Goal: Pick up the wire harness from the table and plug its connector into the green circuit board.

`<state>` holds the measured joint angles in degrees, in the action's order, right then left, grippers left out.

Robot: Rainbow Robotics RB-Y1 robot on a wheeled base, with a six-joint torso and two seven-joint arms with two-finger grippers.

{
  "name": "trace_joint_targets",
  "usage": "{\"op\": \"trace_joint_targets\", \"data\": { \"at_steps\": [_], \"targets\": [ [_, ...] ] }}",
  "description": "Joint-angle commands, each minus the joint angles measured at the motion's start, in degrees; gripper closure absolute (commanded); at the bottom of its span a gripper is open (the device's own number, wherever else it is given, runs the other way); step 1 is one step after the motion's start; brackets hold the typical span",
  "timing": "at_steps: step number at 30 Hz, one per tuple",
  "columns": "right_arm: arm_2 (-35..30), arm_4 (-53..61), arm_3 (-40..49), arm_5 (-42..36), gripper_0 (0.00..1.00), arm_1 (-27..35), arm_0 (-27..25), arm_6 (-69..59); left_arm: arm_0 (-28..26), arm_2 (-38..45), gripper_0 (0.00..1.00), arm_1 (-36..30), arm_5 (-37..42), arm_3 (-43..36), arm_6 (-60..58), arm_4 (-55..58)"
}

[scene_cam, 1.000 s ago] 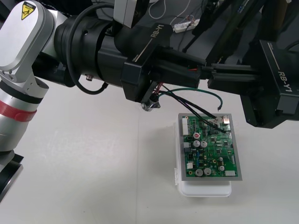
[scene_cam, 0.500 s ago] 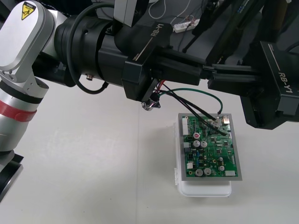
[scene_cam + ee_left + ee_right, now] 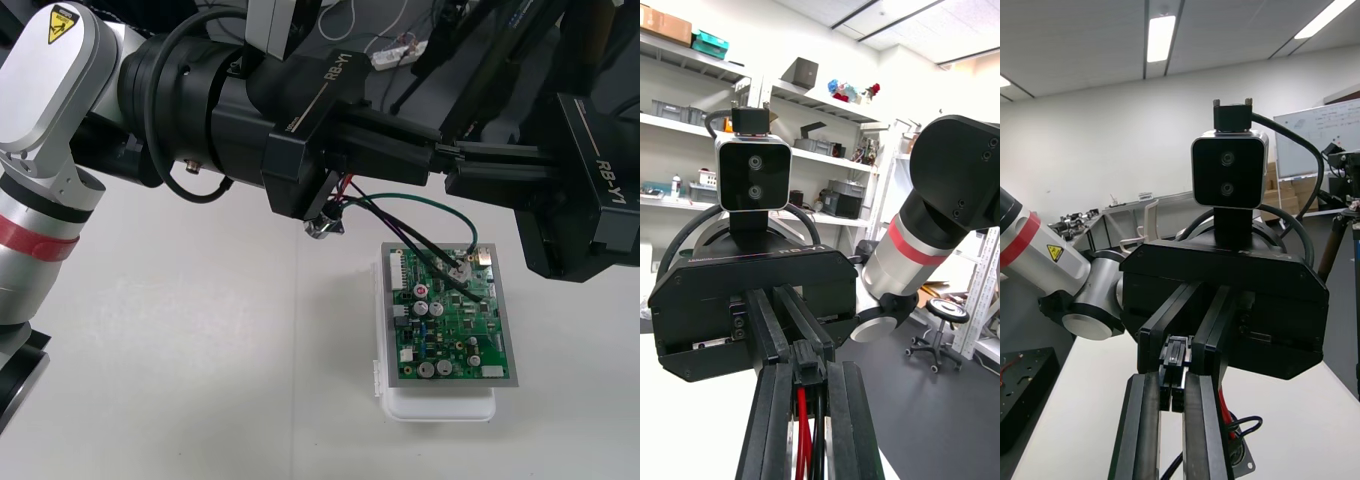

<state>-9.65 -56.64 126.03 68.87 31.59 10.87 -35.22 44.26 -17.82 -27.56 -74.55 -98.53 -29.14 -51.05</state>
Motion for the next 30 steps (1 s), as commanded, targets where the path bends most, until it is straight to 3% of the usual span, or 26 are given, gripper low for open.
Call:
{"op": "trace_joint_targets", "data": {
  "at_steps": [1,2,3,4,5,6,7,10,22,30],
  "targets": [
    [0.42,0.22,1.06,-0.58,0.91,0.23,-1.38,1.91,2.68,-0.55,1.0,0.67,0.63,-1.76,0.22,1.04],
    [0.42,0.22,1.06,-0.58,0.83,0.23,-1.38,1.91,2.77,-0.55,1.0,0.58,0.54,-1.76,0.22,1.04],
    [0.42,0.13,1.06,-0.49,0.6,0.23,-1.38,1.91,2.68,-0.55,1.0,0.49,0.54,-1.84,0.31,1.04],
    [0.42,0.13,1.06,-0.49,0.59,0.31,-1.38,2.0,2.68,-0.63,1.0,0.49,0.54,-1.84,0.4,1.04],
    [0.34,0.13,1.06,-0.49,0.48,0.23,-1.38,1.91,2.68,-0.63,1.0,0.32,0.54,-1.76,0.4,1.04],
    [0.34,0.13,1.06,-0.49,0.48,0.23,-1.38,1.91,2.68,-0.63,1.0,0.32,0.54,-1.76,0.4,1.04],
    [0.42,0.13,1.06,-0.49,0.38,0.23,-1.38,2.0,2.68,-0.63,1.0,0.14,0.54,-1.84,0.4,1.04],
    [0.42,0.13,1.06,-0.49,0.28,0.31,-1.38,1.91,2.68,-0.55,1.0,-0.03,0.63,-1.84,0.49,1.04],
    [0.34,-2.24,1.06,1.35,0.21,0.58,-1.56,2.0,0.66,-0.46,1.0,-2.76,0.54,-1.76,1.01,0.95],
    [0.34,-4.26,1.06,3.99,0.21,5.32,-2.26,1.65,-2.95,1.48,1.0,-6.36,0.54,-1.84,1.98,-0.37]
  ]
}}
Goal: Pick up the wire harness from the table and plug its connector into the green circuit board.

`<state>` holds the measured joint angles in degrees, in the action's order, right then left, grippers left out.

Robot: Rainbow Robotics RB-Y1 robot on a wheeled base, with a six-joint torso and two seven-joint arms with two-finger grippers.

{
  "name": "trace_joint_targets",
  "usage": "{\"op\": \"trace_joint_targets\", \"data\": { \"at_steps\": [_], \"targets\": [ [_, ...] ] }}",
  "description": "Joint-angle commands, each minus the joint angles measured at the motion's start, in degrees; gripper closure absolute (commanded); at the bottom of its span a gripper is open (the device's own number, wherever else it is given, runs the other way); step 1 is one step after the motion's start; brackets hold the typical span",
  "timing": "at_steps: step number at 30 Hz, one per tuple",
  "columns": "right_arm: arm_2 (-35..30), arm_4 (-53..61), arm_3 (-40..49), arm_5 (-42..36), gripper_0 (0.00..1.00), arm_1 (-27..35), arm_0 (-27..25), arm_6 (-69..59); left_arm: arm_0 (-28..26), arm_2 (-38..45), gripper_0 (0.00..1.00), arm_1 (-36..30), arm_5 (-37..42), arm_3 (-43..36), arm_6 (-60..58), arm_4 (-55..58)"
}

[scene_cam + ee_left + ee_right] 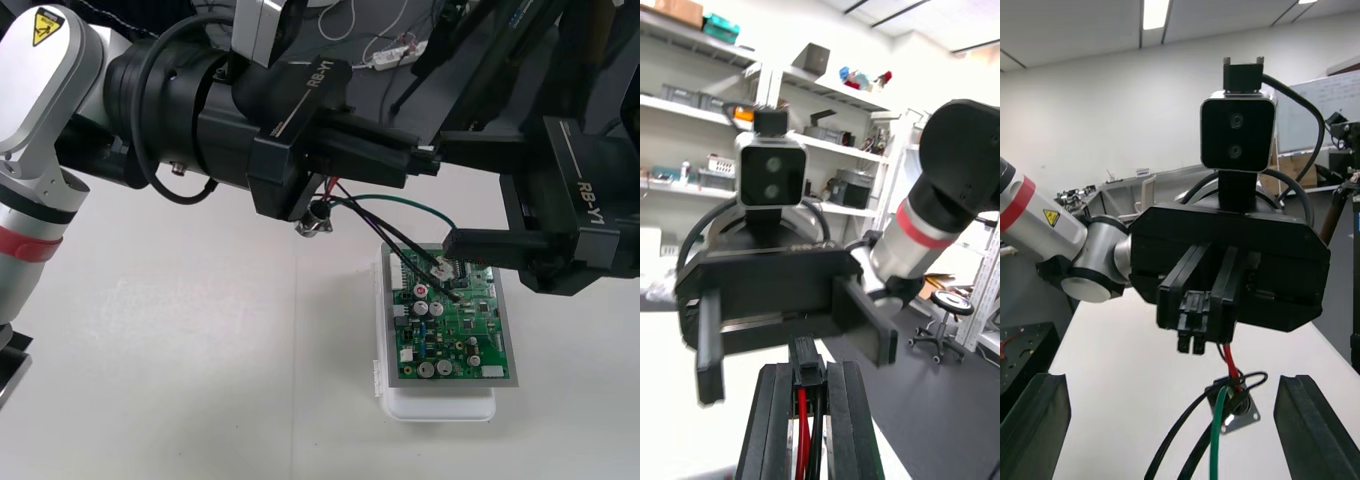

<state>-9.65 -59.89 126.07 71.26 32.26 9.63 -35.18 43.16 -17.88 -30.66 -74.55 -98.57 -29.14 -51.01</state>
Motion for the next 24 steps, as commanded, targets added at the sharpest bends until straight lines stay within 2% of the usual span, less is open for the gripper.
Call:
{"op": "trace_joint_targets", "data": {
  "at_steps": [1,4,5,6,7,16,24],
  "targets": [
    [0.34,-1.37,1.01,2.13,0.21,5.88,-1.02,1.52,-2.55,2.06,1.0,-3.71,0.55,-1.8,2.07,-0.58],
    [0.34,-2.34,1.01,3.27,0.2,8.87,-1.02,1.78,-4.49,2.93,1.0,-4.5,0.63,-1.8,2.24,-0.84],
    [0.34,-2.52,1.01,3.27,0.14,10.01,-1.02,1.96,-5.19,3.55,1.0,-4.76,0.55,-1.8,2.24,-1.54],
    [0.34,-2.52,1.01,3.27,0.01,11.16,-1.02,1.96,-5.89,4.25,1.0,-4.85,0.55,-1.8,2.33,-2.51],
    [0.34,-2.52,1.01,3.27,0.0,12.3,-1.02,1.96,-6.77,5.22,1.0,-4.85,0.55,-1.8,2.42,-3.83],
    [1.3,-5.15,1.1,5.47,0.0,21.0,-1.11,2.57,-13.36,10.41,1.0,-4.85,0.55,-1.8,2.86,-9.37],
    [1.39,-12.36,2.86,8.9,0.0,28.03,-1.11,3.1,-20.75,14.54,1.0,-4.76,0.63,-1.8,3.82,-9.54]
  ]
}}
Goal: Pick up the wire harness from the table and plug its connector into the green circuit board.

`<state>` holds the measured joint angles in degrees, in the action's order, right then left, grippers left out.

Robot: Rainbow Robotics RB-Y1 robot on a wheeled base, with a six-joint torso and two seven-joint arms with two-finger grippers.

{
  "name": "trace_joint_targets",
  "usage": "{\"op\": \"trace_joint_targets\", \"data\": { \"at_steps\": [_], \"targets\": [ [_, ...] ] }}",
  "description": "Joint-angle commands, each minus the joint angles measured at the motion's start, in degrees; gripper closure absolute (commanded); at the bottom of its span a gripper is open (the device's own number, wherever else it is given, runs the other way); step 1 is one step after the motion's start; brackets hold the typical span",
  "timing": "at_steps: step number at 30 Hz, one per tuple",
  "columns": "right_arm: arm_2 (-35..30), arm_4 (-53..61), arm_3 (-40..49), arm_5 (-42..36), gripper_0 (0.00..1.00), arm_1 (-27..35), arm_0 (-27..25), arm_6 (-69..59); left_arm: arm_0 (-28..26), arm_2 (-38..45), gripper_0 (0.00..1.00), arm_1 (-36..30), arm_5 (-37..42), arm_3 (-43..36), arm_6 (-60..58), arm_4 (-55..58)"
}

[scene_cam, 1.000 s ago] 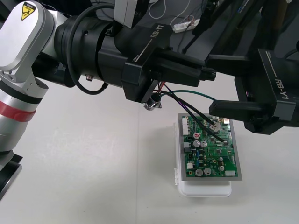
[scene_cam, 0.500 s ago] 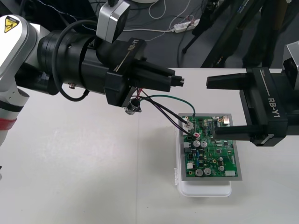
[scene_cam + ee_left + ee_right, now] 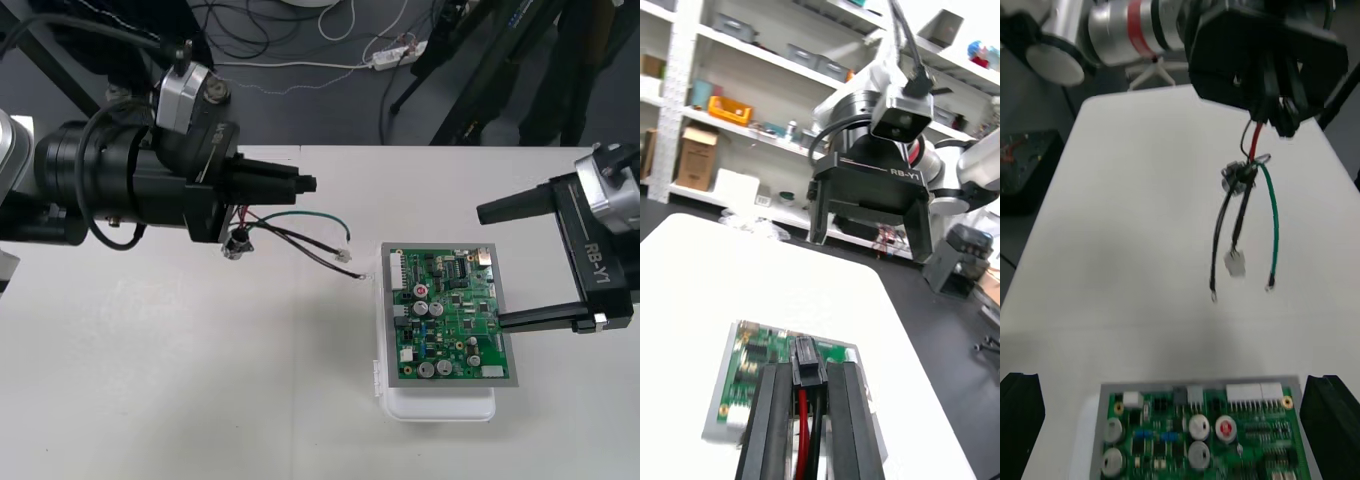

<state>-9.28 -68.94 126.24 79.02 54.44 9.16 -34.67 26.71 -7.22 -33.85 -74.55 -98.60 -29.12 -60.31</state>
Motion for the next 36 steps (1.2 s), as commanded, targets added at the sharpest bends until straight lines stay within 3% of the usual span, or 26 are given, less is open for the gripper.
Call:
{"op": "trace_joint_targets", "data": {
  "at_steps": [1,11,16,29,36],
  "targets": [
    [1.02,-4.01,2.96,1.31,0.0,6.38,-0.64,2.5,-4.83,4.14,1.0,-1.57,0.64,-1.77,3.81,-0.33],
    [1.37,-15.34,6.47,5.09,0.0,13.67,-0.64,2.24,-11.86,8.54,1.0,-0.25,0.55,-1.59,13.3,-1.83],
    [6.12,-21.06,6.39,8.87,0.0,16.05,-0.11,1.71,-13.97,8.89,1.0,0.63,0.28,0.69,18.49,-0.86],
    [22.03,-26.07,-2.58,8.96,0.0,15.96,5.95,-0.05,-9.75,8.54,1.0,3.71,-10.88,17.92,35.1,1.16],
    [24.84,-33.63,-5.13,9.05,0.0,12.62,9.21,0.39,-6.24,6.6,1.0,5.11,-14.04,25.3,43.62,1.34]
  ]
}}
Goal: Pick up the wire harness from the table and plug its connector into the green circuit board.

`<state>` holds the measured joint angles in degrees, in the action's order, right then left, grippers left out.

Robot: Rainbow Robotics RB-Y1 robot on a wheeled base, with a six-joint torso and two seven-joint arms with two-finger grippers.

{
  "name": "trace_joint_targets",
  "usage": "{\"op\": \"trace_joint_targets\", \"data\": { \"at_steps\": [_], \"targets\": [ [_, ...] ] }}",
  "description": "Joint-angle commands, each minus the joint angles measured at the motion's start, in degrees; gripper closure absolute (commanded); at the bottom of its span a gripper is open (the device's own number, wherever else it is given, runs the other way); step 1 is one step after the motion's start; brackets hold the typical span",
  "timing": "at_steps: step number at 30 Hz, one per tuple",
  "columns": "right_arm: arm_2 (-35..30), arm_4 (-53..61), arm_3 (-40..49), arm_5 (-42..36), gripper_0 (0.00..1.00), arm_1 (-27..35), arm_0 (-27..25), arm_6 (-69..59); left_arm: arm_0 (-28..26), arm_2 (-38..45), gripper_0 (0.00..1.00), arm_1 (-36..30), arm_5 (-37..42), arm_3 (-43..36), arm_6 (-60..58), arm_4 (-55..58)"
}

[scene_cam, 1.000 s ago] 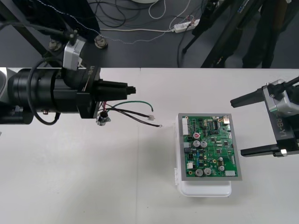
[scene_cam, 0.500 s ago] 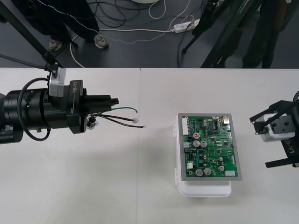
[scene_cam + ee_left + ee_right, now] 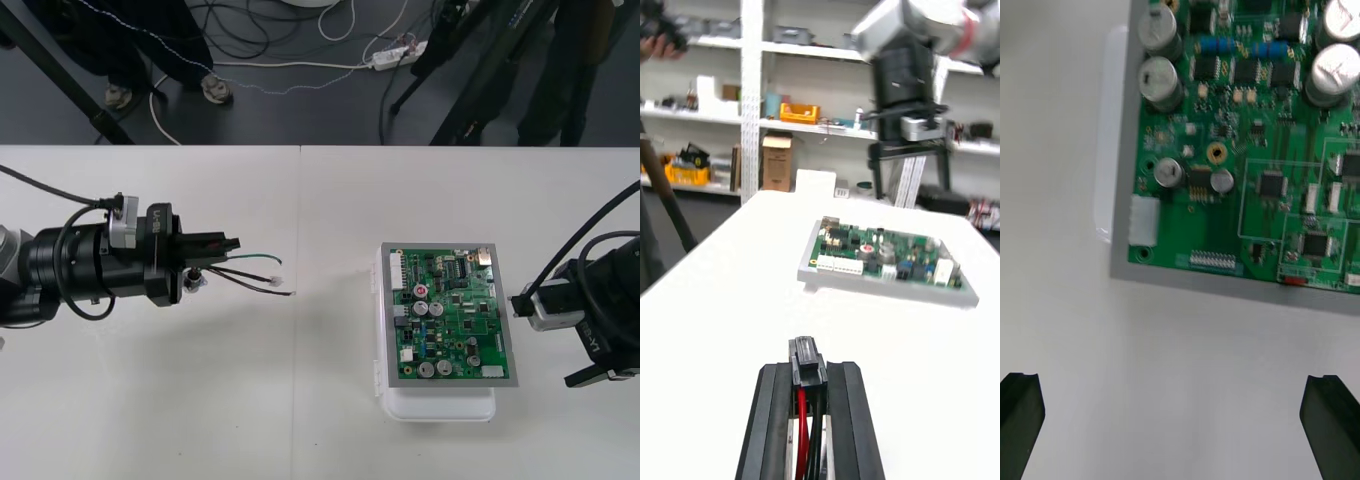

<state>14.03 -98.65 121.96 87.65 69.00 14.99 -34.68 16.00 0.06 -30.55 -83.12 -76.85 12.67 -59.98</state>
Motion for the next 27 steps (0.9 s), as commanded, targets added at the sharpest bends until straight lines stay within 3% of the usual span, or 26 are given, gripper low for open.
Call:
{"op": "trace_joint_targets", "data": {
  "at_steps": [1,15,27],
  "targets": [
    [1.61,-5.14,-1.03,0.41,0.0,-2.55,3.82,0.4,5.18,-1.12,1.0,2.34,-5.83,5.04,3.59,1.09],
    [2.41,-11.38,-1.99,-2.66,0.0,-6.77,5.76,1.19,12.39,-10.7,1.0,8.32,-6.88,18.14,15.1,1.27],
    [4.78,-18.42,-2.08,-5.12,0.0,-6.86,5.76,1.81,15.02,-17.47,1.0,9.02,-6.18,18.32,18.53,1.35]
  ]
}}
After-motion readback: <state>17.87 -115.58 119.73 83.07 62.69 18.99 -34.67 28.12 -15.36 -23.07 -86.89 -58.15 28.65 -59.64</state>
